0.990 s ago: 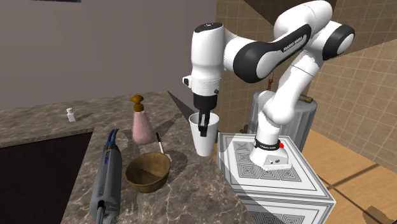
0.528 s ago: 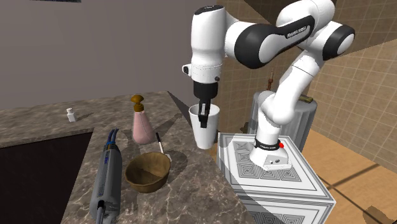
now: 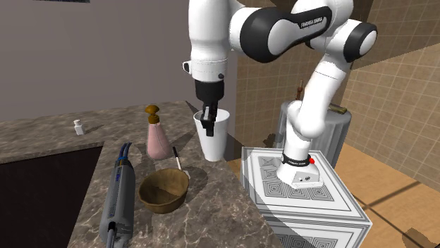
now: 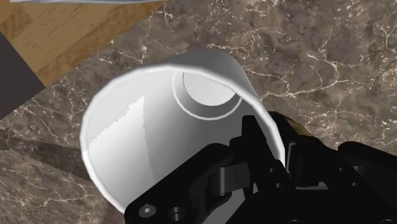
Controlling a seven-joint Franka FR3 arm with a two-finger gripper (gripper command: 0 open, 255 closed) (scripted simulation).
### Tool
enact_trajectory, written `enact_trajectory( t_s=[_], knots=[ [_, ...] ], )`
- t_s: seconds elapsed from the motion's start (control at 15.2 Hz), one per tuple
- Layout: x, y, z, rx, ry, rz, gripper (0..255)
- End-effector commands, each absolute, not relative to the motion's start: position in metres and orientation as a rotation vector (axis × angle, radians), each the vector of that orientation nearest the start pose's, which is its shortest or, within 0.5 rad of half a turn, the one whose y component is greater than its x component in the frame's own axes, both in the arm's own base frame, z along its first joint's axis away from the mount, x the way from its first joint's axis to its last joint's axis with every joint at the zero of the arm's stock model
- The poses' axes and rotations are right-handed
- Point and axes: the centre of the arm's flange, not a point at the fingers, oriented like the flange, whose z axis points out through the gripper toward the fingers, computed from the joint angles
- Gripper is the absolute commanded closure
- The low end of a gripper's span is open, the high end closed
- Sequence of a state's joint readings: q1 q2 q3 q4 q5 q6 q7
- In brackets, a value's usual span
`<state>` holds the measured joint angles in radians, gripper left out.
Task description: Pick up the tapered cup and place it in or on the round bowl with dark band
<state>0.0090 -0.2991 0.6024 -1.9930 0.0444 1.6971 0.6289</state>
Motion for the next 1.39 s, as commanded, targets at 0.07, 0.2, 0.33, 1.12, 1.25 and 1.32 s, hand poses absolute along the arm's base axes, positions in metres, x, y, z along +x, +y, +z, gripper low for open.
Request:
enact_trajectory(
  t_s=[0.07, 0.2, 0.33, 1.12, 1.25, 1.32],
  knots=[
    [0.407, 0.317, 0.569, -3.268, 0.081, -0.053, 255],
    [0.431, 0.328, 0.575, -3.268, 0.081, -0.053, 255],
    [0.454, 0.339, 0.581, -3.268, 0.081, -0.053, 255],
    [0.536, 0.376, 0.576, -3.268, 0.081, -0.053, 255],
    [0.536, 0.376, 0.565, -3.268, 0.081, -0.053, 255],
    [0.536, 0.376, 0.56, -3.268, 0.081, -0.053, 255]
  ],
)
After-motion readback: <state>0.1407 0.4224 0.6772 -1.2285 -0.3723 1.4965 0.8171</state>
